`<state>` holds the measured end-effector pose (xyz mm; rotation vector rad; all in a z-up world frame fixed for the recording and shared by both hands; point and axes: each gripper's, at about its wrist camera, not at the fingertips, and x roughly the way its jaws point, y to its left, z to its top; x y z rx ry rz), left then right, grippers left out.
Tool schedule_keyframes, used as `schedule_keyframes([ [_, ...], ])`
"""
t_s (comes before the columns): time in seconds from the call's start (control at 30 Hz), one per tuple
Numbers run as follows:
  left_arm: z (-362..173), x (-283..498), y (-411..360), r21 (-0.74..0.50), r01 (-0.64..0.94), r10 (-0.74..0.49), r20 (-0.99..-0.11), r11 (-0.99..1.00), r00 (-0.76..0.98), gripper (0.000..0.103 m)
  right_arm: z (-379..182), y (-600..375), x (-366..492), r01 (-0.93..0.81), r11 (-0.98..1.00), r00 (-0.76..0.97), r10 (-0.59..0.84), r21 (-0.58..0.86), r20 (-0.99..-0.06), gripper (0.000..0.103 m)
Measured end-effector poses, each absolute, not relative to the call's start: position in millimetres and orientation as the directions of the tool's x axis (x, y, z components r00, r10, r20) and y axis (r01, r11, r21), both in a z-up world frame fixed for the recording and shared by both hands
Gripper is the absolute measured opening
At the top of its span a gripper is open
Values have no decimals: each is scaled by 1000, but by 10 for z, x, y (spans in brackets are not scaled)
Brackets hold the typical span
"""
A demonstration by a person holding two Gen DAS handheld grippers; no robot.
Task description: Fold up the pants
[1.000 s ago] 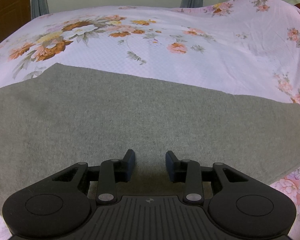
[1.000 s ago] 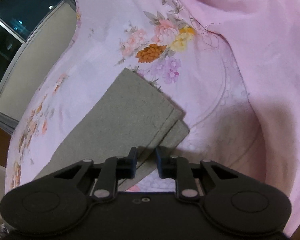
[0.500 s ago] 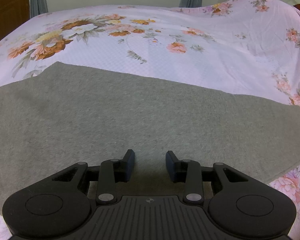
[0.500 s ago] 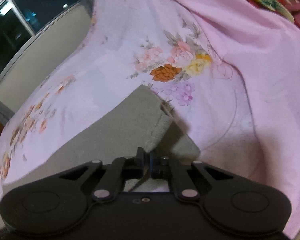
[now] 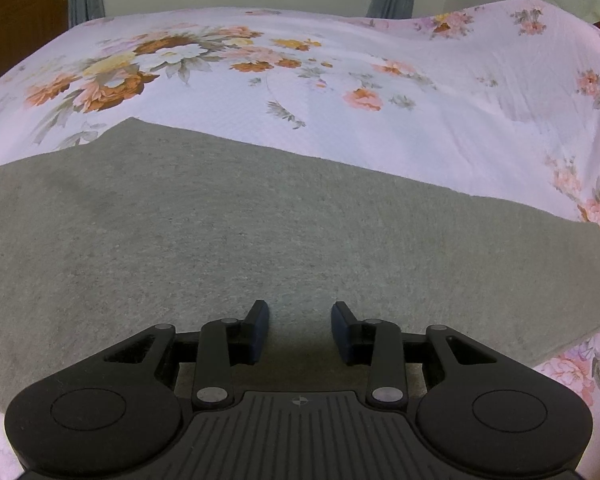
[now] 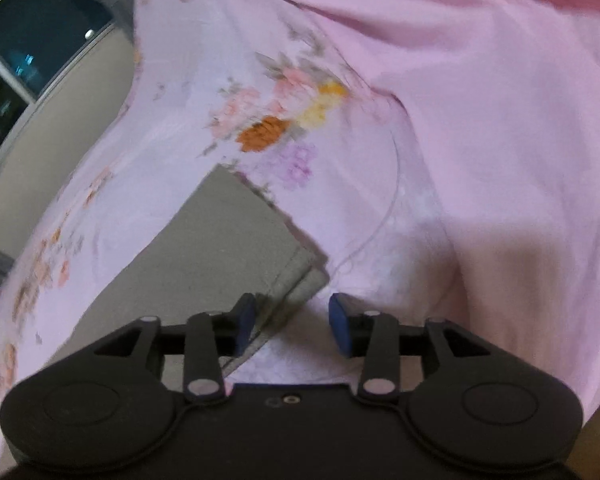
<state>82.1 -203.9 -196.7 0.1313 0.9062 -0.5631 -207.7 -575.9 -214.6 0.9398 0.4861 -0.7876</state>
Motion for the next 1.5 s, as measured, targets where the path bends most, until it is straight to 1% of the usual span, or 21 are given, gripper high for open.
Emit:
schedule_keyframes([
  [0.07, -1977, 819, -2066, -112, 517, -400, -776, 849, 488, 36, -2163, -5781, -2038, 755, 339, 656, -367, 562, -660, 42],
  [0.17, -1977, 806, -2151, -104, 515, -393, -777, 851, 492, 36, -2170, -5765, -1914, 752, 346, 659, -368, 561, -656, 37],
  [0.23, -1990, 793, -2244, -79, 517, -375, -781, 853, 500, 36, -2193, -5748, -1841, 751, 363, 659, -364, 551, -658, 24],
  [0.33, -2074, 748, -2373, -3, 520, -324, -785, 854, 527, 38, -2249, -5701, -1742, 759, 418, 645, -375, 499, -666, 16],
  [0.4, -2080, 725, -2424, 27, 520, -304, -786, 854, 539, 38, -2238, -5692, -1723, 765, 436, 635, -383, 475, -671, 14],
  [0.47, -2050, 747, -2430, 20, 512, -296, -796, 859, 528, 38, -2166, -5673, -1736, 772, 426, 629, -402, 471, -666, 14],
  [0.6, -1976, 742, -2416, 26, 521, -291, -804, 853, 518, 38, -2072, -5588, -1653, 796, 457, 590, -441, 396, -677, 14],
  [0.67, -1935, 738, -2355, 9, 519, -302, -805, 855, 511, 38, -1984, -5564, -1655, 788, 451, 606, -452, 419, -654, 14],
  [0.8, -1858, 746, -2195, 0, 514, -315, -791, 858, 525, 38, -1684, -5393, -1492, 746, 530, 653, -465, 403, -598, 13],
  [0.87, -1812, 781, -2078, -27, 505, -330, -785, 863, 524, 38, -1510, -5243, -1328, 707, 585, 691, -451, 397, -565, 13],
  [1.0, -1717, 881, -1758, -87, 473, -362, -767, 877, 529, 38, -1225, -4798, -842, 587, 721, 776, -371, 370, -509, 13],
  [1.07, -1696, 944, -1574, -98, 446, -356, -761, 890, 543, 38, -1145, -4511, -542, 505, 781, 817, -298, 366, -493, 13],
  [1.17, -1695, 1044, -1278, -111, 398, -338, -755, 911, 562, 38, -1159, -4073, -126, 393, 838, 851, -175, 378, -496, 13],
  [1.3, -1743, 1177, -887, -135, 327, -310, -757, 935, 575, 38, -1369, -3457, 358, 264, 880, 847, -16, 395, -531, 13],
  [1.43, -1794, 1278, -592, -172, 272, -302, -762, 947, 572, 38, -1744, -3015, 687, 209, 901, 789, 74, 381, -610, 13],
  [1.47, -1804, 1299, -544, -189, 265, -312, -762, 946, 567, 38, -1835, -2944, 742, 202, 909, 767, 85, 365, -636, 14],
  [1.5, -1812, 1314, -506, -209, 260, -323, -763, 943, 560, 38, -1915, -2890, 768, 201, 914, 745, 90, 352, -661, 19],
])
